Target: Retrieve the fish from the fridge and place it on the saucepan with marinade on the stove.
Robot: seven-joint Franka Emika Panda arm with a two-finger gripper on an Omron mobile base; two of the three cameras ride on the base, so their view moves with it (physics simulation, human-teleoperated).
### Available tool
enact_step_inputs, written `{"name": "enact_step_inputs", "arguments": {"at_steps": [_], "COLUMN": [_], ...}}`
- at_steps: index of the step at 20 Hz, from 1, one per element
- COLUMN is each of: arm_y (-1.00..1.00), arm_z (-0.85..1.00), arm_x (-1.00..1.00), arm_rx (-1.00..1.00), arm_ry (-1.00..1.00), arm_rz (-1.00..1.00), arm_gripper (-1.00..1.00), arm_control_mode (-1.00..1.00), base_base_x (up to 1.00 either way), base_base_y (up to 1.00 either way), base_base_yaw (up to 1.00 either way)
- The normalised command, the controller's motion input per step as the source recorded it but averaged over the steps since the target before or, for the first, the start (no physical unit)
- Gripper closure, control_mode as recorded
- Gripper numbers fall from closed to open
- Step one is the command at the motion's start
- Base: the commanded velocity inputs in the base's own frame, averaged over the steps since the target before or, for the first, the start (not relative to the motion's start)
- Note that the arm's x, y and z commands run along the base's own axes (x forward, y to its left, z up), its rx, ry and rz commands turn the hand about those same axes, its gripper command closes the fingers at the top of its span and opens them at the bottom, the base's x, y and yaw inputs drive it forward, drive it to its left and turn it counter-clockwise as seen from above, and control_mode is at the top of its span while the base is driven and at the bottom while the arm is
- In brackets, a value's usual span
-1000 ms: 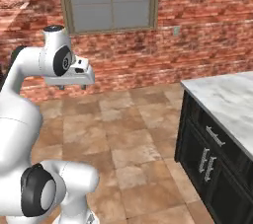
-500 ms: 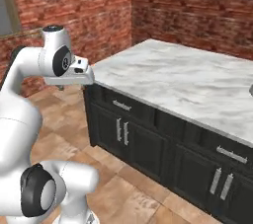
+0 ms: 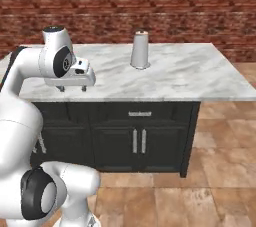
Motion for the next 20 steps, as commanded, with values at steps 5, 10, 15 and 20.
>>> {"name": "enact_step_inputs", "arguments": {"at_steps": [5,10,15,20], "arm_y": [0.00,0.00,0.00,0.00], "arm_z": [0.00,0.00,0.00,0.00], "arm_x": [0.00,0.00,0.00,0.00], "arm_rx": [0.00,0.00,0.00,0.00], "arm_ry": [0.00,0.00,0.00,0.00], "arm_rz": [0.00,0.00,0.00,0.00], "arm_gripper": [-1.00,-1.00,-1.00,-1.00], "arm_control_mode": [1.00,1.00,1.00,1.00], "base_base_x": [0.00,0.00,0.05,0.51], "base_base_y": [0.00,0.01,0.04,0.33], "base_base_yaw": [-0.99,-0.96,-0.88,-0.72]}}
